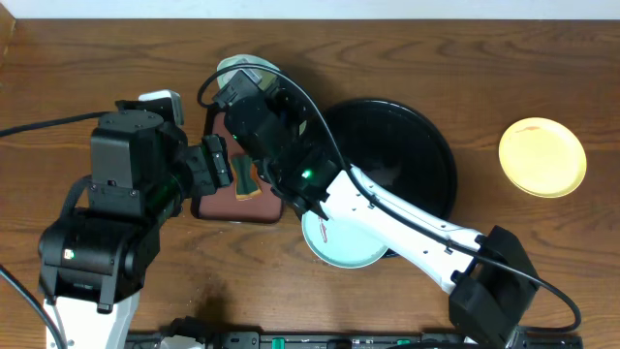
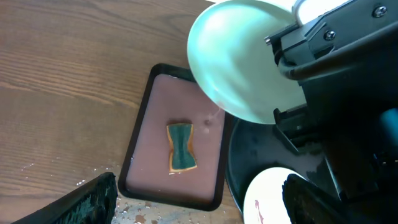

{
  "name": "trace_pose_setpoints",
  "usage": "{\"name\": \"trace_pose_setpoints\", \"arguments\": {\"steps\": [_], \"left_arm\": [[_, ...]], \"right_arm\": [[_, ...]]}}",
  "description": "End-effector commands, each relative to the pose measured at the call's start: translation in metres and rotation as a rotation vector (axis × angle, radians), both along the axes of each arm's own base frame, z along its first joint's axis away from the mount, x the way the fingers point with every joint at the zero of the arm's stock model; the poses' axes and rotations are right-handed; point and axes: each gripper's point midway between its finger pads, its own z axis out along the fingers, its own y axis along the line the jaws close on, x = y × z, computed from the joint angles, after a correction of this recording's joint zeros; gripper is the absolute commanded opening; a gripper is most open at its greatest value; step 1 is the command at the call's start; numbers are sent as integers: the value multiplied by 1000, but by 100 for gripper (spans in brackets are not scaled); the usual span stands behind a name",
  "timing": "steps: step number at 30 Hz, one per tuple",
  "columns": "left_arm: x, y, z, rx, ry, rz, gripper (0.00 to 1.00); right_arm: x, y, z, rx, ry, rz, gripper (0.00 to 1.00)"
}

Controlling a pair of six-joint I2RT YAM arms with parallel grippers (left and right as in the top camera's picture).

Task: Clean dirty plates on tray and stack at the side
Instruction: 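Lift the upper green plate with the right gripper and tilt it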

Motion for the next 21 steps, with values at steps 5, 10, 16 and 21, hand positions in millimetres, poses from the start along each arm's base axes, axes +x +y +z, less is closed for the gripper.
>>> {"name": "trace_pose_setpoints", "arguments": {"steps": [5,10,16,21], "left_arm": [[1,1,4,1,-9,2,86],[1,1,4,1,-9,2,86],[1,1,4,1,-9,2,86],[1,1,4,1,-9,2,86]], "right_arm": [[-5,-7,24,18,-43,-21,1],[-4,-9,26,20,-50,-32,1],[-5,-13,17,52,-17,-49,1],[-7,-2,-13,139,144,62,1]]}}
